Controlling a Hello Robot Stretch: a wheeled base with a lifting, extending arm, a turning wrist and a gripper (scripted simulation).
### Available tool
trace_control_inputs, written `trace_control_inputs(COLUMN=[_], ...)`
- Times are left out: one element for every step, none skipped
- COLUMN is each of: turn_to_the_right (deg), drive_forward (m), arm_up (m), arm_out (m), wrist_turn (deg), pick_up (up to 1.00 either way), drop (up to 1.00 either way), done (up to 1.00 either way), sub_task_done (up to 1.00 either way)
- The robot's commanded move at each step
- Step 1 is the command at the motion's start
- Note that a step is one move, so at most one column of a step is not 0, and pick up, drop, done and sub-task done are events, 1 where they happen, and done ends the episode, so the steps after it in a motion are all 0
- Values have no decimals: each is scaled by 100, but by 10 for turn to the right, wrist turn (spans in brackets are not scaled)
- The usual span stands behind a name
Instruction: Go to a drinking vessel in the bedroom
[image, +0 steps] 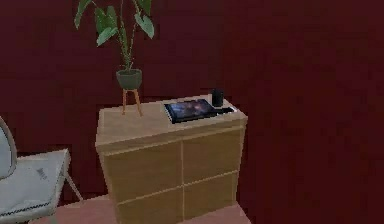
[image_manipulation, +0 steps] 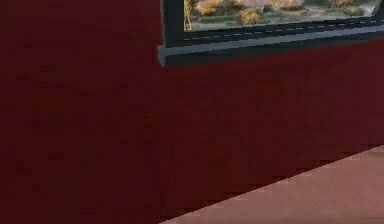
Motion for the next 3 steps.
trace_control_inputs(turn_to_the_right=[0,90,0], drive_forward=[35,0,0], arm_up=[0,0,0], arm_out=[0,0,0], wrist_turn=[0,0,0], pick_up=[0,0,0], drop=[0,0,0], done=[0,0,100], sub_task_done=[0,0,0])
